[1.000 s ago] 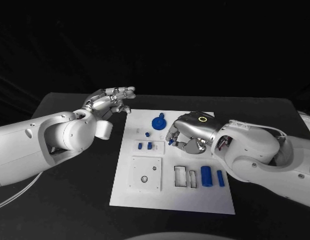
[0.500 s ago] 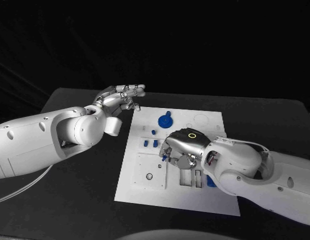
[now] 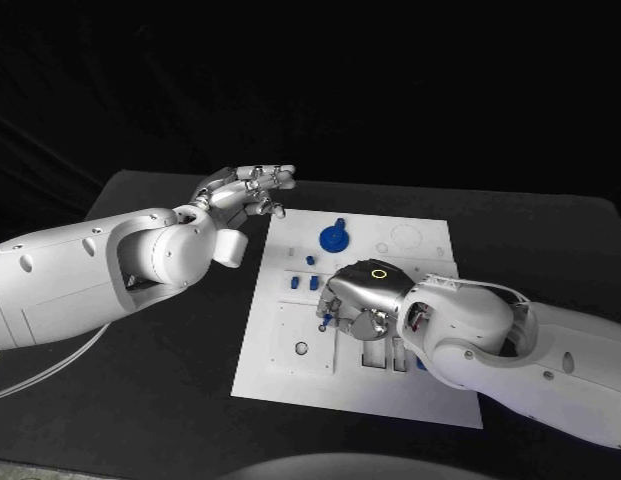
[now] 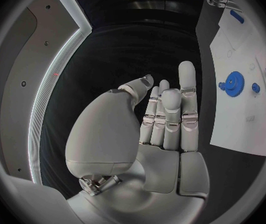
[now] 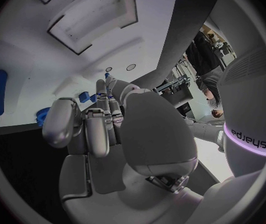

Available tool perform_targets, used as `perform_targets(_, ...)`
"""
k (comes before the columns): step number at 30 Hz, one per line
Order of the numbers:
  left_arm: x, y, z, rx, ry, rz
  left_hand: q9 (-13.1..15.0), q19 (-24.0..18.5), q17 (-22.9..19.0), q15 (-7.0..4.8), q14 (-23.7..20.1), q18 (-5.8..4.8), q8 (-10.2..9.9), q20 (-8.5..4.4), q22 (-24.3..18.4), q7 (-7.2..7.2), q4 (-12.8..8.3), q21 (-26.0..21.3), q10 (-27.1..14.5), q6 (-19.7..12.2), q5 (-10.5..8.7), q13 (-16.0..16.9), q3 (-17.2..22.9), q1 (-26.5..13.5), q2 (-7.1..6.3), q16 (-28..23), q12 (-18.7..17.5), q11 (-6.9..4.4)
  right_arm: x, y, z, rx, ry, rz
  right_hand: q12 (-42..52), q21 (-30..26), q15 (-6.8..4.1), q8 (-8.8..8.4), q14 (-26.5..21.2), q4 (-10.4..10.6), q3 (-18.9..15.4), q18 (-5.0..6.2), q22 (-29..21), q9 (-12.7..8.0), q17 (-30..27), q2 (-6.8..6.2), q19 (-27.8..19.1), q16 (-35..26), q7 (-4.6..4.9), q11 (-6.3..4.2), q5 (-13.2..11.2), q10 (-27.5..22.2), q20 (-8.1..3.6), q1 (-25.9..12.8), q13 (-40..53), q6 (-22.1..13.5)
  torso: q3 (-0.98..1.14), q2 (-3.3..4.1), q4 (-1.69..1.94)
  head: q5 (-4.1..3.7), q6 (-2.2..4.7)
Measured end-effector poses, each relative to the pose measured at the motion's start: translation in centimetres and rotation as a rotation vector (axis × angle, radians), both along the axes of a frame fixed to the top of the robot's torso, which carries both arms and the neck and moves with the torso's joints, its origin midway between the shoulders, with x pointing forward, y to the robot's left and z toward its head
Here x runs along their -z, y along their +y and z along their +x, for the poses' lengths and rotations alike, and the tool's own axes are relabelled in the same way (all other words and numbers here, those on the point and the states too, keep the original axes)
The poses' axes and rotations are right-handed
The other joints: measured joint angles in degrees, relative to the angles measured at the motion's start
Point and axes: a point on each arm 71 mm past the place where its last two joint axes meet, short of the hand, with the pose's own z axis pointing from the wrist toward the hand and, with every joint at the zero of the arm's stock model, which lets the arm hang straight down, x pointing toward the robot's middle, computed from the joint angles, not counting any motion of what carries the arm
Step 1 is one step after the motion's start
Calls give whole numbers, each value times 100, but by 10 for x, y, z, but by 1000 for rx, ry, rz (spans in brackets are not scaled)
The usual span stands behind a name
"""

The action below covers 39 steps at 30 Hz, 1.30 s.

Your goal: Assemble the parts on the task board

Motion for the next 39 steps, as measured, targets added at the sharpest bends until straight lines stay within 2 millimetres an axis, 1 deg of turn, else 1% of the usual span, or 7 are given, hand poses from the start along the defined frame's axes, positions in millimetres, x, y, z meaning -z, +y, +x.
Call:
perform_targets(15,0,1,0,1,2,1,0,0,0,0,0,0,0,0,-5,0,0,0,0,0,0,4,0,0,0,0,0,0,6,4,-1,-7,12,-11,0,0,0,0,0,0,-1,0,-16,1,-1,23,0,0,10,1,-4,0,0,-23,-1,-12,-4,-1,3,-2,-38)
perform_targets(21,0,1,0,2,3,1,0,0,-5,0,0,0,0,0,-4,-11,-2,0,-4,-11,9,4,-2,0,0,0,0,-4,10,5,-1,-8,17,-14,0,0,0,-1,0,0,-1,0,-16,2,-1,23,0,0,14,1,-5,0,0,-23,-6,-19,-2,-2,-4,36,-60)
perform_targets(25,0,1,0,2,4,1,0,0,-10,0,0,0,0,0,-4,-20,-16,0,-21,-20,21,4,-16,0,0,0,0,-21,10,6,-1,-10,18,-15,3,0,0,-6,0,0,-1,0,-22,4,-1,-7,0,0,-4,2,-13,1,0,-52,-3,-4,-2,-3,-3,37,-69)
perform_targets(30,0,1,0,3,4,1,0,0,-10,0,0,0,0,0,-4,-20,-16,0,-20,-20,21,3,-16,0,0,0,0,-20,10,6,-1,-12,20,-20,3,0,0,-22,0,0,-1,0,-23,16,-2,6,0,0,-11,10,-14,9,0,-74,-11,-11,-2,-3,-1,30,-76)
perform_targets(34,0,1,0,3,5,1,0,0,-9,0,0,0,0,0,-4,-20,-16,0,-20,-20,21,3,-16,0,0,0,0,-20,11,7,-1,-14,23,-26,3,0,0,-28,0,0,-1,0,-53,18,-2,-15,0,0,-12,16,-14,2,0,-165,-22,-12,-3,-4,-1,26,-86)
perform_targets(37,1,1,0,4,5,1,0,0,-9,0,0,0,0,0,-4,-20,-16,0,-21,-20,22,3,-16,0,0,0,0,-21,12,8,0,-14,25,-29,4,0,0,-28,0,27,-28,0,-67,18,-2,-77,0,0,-5,57,-14,-66,0,-306,-49,-19,-4,-4,-2,25,-89)
perform_targets(39,0,1,0,4,5,0,0,0,-9,0,0,0,0,0,-4,-20,-16,0,-20,-20,21,3,-16,0,0,0,0,-20,13,9,0,-13,26,-32,4,0,0,-26,0,74,-75,0,-69,14,-2,-130,0,0,27,60,-11,-104,0,-391,-64,-71,-6,-4,-1,24,-83)
